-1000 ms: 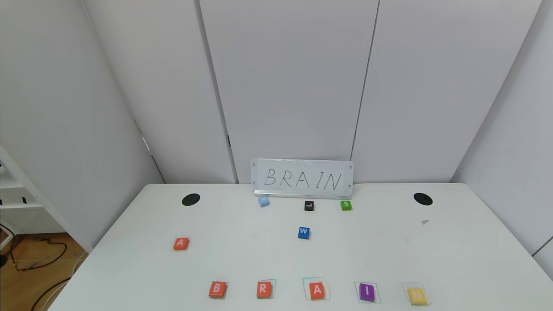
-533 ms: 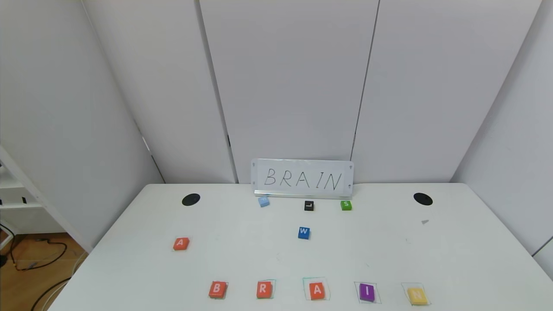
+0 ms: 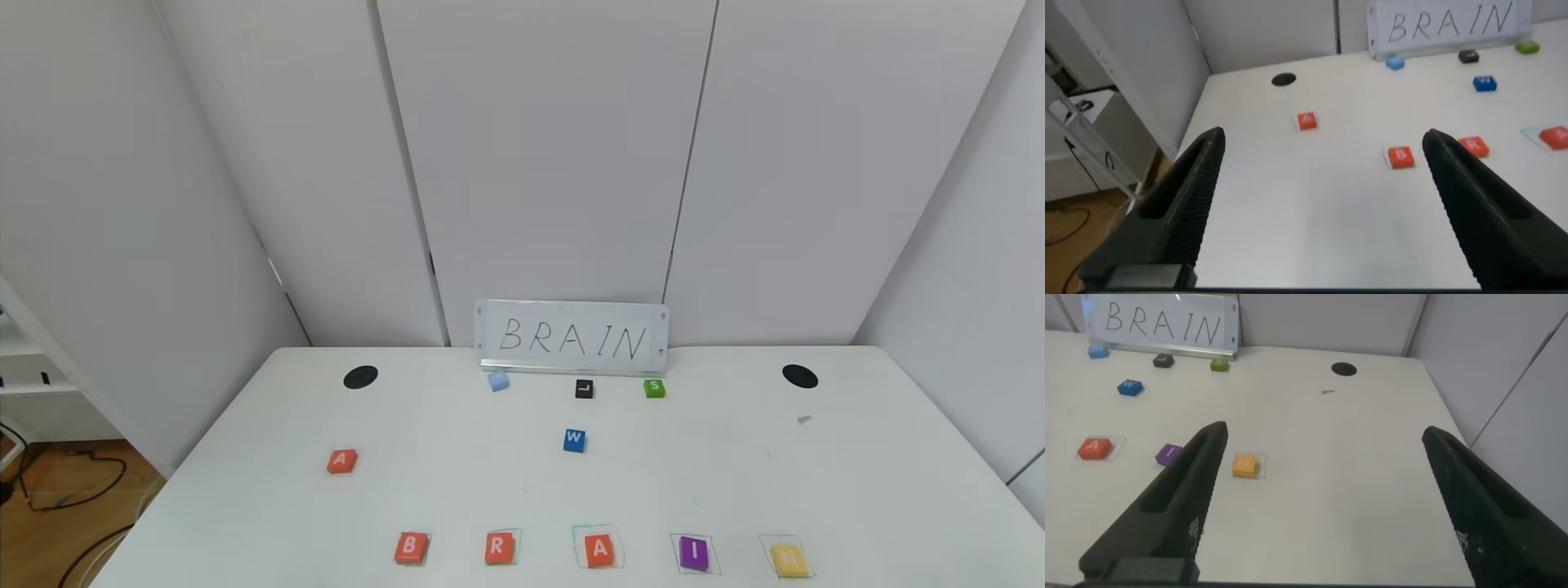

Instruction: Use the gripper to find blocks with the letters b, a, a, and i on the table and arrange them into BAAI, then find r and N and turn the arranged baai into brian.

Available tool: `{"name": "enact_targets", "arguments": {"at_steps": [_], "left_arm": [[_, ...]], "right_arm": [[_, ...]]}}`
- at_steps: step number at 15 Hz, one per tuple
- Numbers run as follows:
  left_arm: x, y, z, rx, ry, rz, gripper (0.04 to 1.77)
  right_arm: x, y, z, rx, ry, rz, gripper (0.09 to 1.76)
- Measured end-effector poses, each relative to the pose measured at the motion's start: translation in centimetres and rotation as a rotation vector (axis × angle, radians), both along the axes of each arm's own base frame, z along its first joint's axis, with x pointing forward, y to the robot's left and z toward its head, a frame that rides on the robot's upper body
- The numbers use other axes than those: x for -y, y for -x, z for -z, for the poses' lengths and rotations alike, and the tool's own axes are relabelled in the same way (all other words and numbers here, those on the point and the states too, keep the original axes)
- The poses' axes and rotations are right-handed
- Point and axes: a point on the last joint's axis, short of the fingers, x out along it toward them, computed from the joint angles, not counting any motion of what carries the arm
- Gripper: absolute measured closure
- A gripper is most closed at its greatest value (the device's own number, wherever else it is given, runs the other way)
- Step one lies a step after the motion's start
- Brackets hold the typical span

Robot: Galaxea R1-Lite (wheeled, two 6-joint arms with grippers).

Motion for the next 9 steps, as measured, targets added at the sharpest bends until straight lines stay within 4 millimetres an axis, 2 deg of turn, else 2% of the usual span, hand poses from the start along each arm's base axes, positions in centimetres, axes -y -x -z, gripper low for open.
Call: {"name": "enact_targets", "arguments": {"at_steps": [9], "left_arm": [[-0.01,-0.08,0.79,-0.034,0.055,-0.003,0.09]], "right_arm": [[0.00,-0.08,0.29,-0.011,-0.002,-0.002,0.14]]}}
